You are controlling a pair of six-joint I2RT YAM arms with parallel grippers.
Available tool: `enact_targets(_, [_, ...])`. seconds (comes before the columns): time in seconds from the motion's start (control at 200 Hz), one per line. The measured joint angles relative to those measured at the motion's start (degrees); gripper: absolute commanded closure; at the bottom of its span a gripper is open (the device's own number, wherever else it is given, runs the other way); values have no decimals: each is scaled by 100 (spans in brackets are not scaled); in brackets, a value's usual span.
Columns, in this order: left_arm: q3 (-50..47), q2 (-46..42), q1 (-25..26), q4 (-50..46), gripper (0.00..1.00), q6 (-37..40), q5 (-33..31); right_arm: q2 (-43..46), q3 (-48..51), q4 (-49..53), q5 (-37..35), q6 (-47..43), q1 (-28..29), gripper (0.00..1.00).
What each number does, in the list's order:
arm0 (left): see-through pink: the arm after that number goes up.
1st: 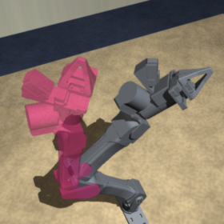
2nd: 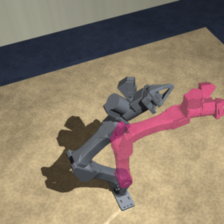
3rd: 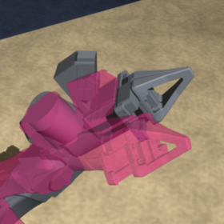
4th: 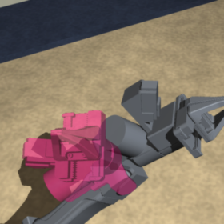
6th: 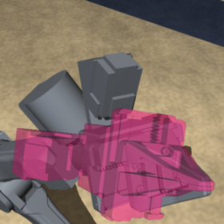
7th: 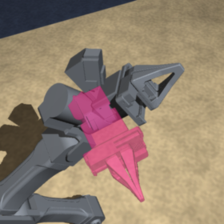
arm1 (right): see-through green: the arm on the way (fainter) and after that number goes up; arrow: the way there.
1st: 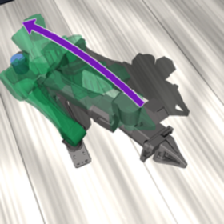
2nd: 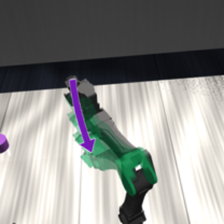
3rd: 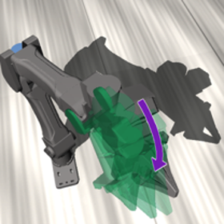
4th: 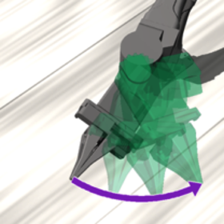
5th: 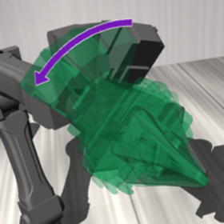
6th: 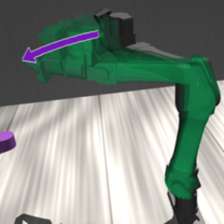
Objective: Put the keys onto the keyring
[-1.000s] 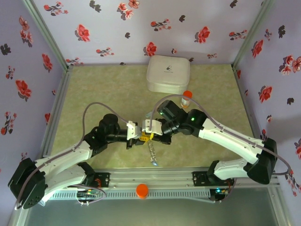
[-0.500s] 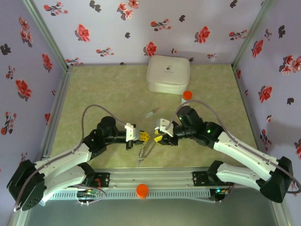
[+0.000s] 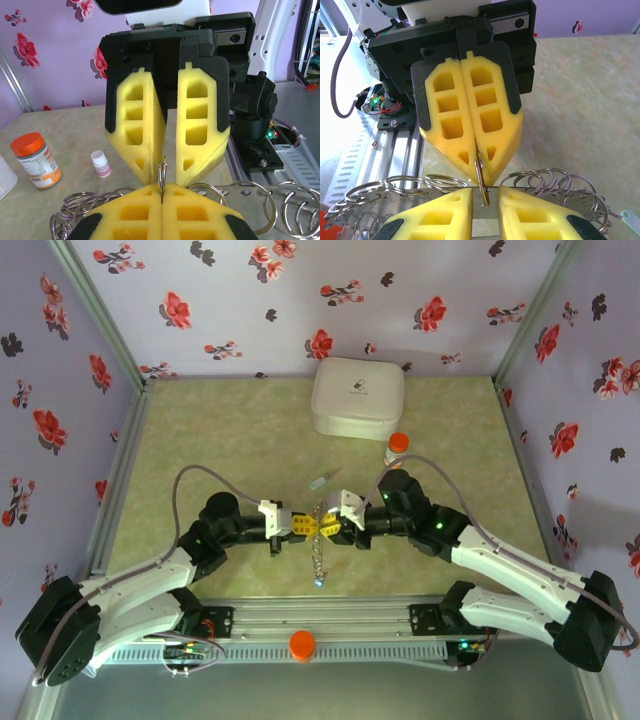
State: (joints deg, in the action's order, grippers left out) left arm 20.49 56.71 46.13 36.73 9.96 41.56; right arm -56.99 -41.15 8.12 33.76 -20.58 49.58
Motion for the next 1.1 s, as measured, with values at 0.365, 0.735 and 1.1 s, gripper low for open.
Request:
enact_targets(0.365, [-151, 184, 0, 553, 85, -343, 48, 87, 98, -103, -9, 111, -11, 100])
enact_targets(0.735, [216, -170, 13, -866, 76, 382, -125, -173, -800, 1318, -525, -669, 326, 100])
enact_targets(1.1, [328, -166, 55, -1375, 77, 570, -214, -981, -1832, 2564, -1222, -1051, 608, 100])
